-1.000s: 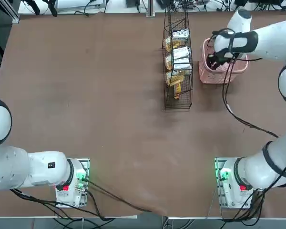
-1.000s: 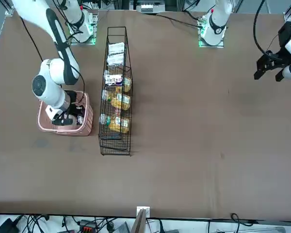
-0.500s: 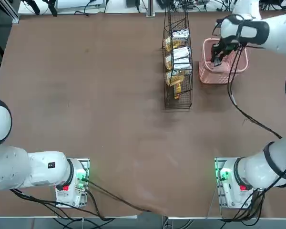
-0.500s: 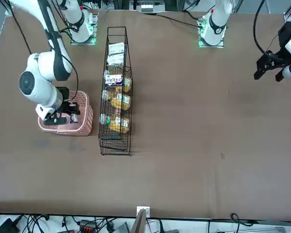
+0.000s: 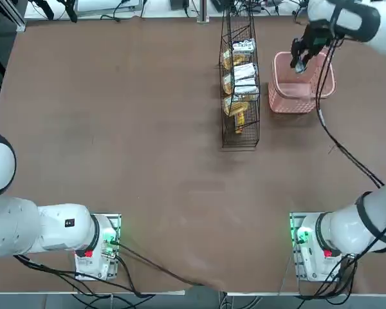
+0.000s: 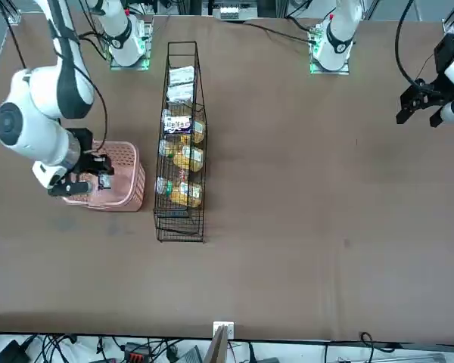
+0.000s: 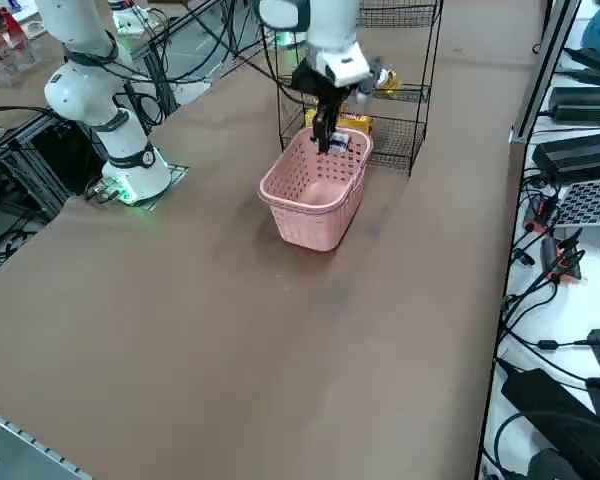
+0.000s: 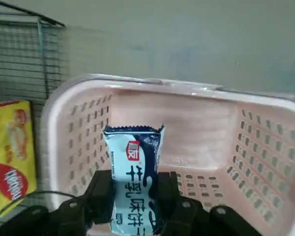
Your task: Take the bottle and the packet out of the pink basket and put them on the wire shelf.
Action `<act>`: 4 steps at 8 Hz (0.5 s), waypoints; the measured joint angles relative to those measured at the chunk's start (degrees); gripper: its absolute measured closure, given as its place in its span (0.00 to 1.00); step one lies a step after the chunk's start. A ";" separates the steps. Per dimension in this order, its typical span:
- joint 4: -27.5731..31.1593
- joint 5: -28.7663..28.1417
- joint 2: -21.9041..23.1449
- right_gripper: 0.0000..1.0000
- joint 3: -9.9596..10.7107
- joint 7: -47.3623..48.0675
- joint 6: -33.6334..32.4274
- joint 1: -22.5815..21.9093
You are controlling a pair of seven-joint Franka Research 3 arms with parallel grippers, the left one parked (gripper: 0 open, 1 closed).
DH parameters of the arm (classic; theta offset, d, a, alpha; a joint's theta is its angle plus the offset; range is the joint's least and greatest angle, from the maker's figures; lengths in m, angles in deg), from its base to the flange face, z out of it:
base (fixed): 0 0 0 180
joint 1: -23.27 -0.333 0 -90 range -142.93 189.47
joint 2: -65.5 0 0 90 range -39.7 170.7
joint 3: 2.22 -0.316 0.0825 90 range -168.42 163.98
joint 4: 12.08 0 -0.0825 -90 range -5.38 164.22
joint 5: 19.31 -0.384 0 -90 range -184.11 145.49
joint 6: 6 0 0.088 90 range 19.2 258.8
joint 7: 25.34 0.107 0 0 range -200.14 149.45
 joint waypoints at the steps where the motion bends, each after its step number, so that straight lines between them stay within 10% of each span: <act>1: -3.59 0.02 0.13 0.56 -0.07 -0.02 -3.48 -0.02; 4: -14.43 0.01 0.53 0.56 -2.46 -0.44 -12.22 -0.14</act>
